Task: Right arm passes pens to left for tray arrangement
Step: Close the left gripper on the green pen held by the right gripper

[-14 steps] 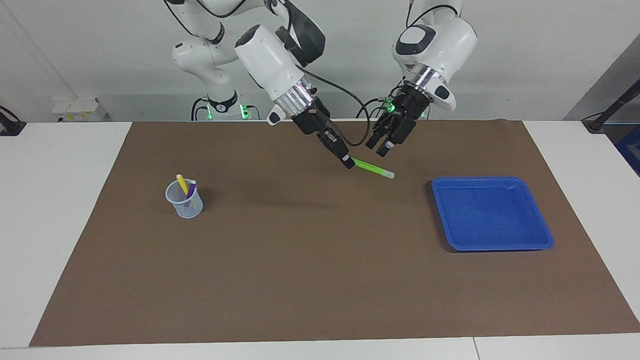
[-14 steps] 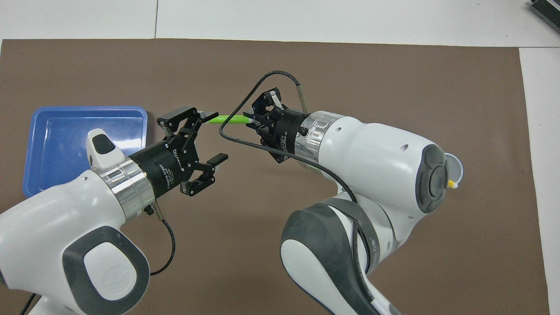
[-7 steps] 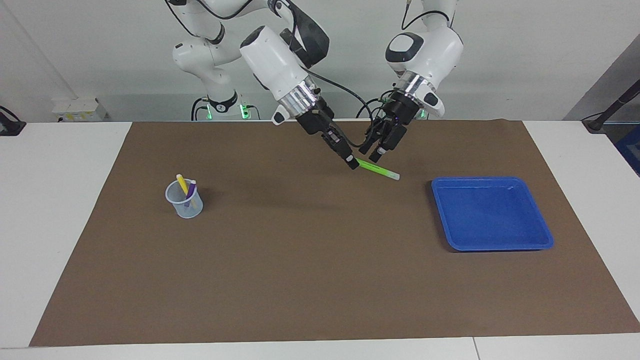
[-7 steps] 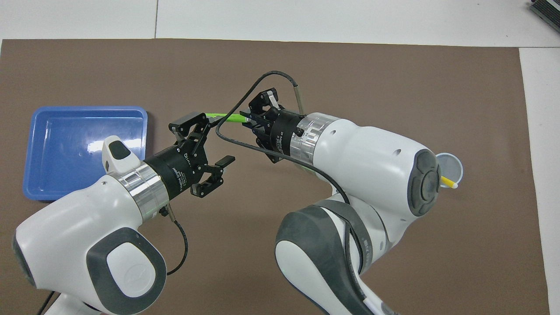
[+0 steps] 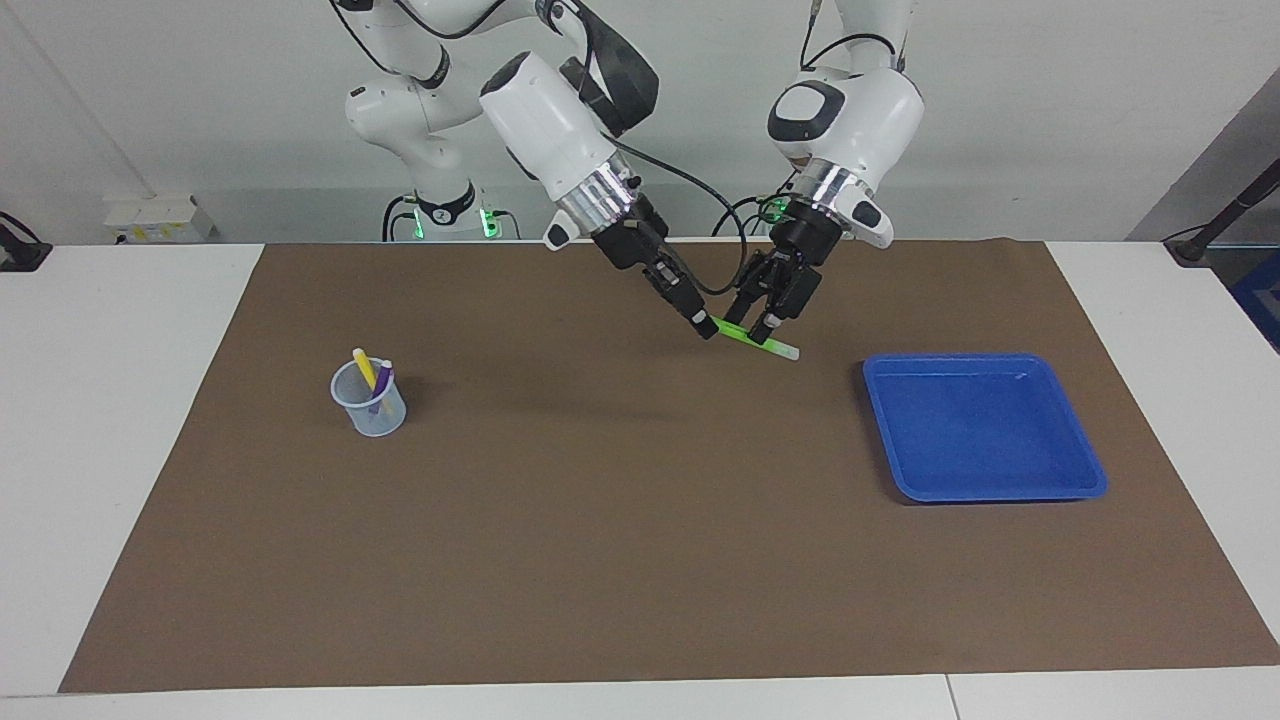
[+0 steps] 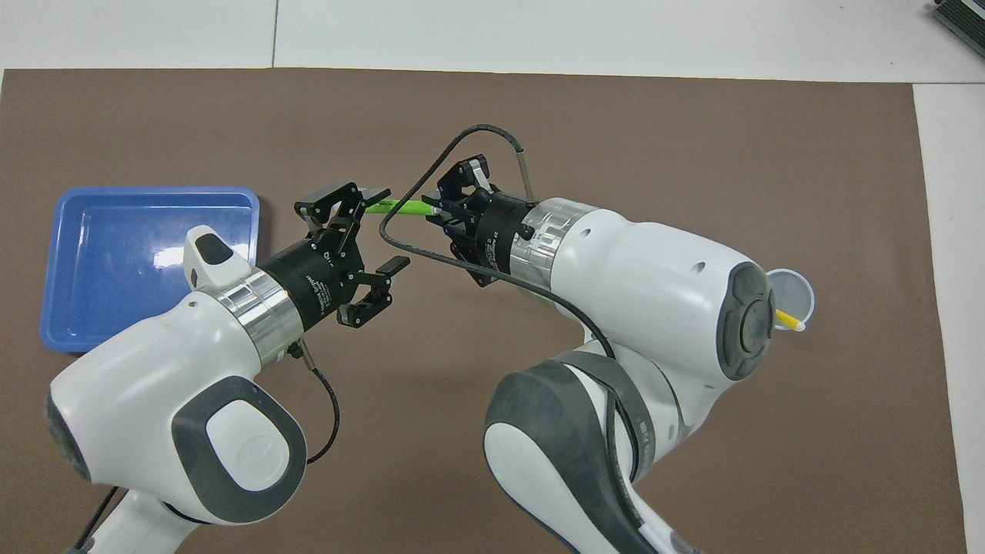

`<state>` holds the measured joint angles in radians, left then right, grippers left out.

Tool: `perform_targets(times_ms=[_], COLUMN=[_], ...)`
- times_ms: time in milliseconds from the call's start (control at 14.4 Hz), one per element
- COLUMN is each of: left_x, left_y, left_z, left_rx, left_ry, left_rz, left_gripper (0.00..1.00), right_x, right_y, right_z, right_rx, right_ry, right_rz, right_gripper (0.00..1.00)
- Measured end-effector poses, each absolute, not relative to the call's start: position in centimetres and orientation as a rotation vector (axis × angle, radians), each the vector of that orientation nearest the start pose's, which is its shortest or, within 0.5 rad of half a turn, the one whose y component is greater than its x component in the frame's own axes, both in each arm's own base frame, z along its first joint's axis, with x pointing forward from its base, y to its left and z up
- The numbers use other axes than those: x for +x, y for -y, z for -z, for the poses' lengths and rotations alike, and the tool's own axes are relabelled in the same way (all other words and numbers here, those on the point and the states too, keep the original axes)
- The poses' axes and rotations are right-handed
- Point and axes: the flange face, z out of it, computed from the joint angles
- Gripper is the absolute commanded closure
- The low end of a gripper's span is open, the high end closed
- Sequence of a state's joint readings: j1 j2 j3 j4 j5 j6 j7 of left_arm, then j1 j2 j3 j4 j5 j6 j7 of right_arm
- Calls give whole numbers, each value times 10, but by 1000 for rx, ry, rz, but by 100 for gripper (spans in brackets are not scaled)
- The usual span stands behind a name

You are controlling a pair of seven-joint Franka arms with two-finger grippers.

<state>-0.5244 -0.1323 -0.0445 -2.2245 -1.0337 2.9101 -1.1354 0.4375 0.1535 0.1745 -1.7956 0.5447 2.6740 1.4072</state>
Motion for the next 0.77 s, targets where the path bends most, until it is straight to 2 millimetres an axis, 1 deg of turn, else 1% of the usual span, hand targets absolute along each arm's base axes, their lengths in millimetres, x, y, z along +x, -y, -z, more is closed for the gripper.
perform_targets(times_ms=[139,209,348,487,626,766], left_x=[483,483,483,483,484,485], left_y=[247,247,248,247,247,247], left_z=[-503,-503,-504,-505,-507,-509], left_rx=[1619,1618,1618,1615,1610,1608], left_ry=[-1487,-1486,-1485,-1484,-1483,-1480], left_rz=[-20,-20,-20,-22,-25,-26], left_gripper=[31,34,37,45,52,62], right_x=[547,547,547,547,546,547], right_y=[-356,-356,-356,-356,-356,-356], right_z=[-543,-543,-543,-542,-541,-541], right_rx=[-1910,-1910,-1910,-1911,-1912,-1911], right_ry=[-1315,-1315,-1315,-1316,-1317,-1317], right_rz=[8,8,8,7,6,8], right_gripper=[100,100,100,100,100,100])
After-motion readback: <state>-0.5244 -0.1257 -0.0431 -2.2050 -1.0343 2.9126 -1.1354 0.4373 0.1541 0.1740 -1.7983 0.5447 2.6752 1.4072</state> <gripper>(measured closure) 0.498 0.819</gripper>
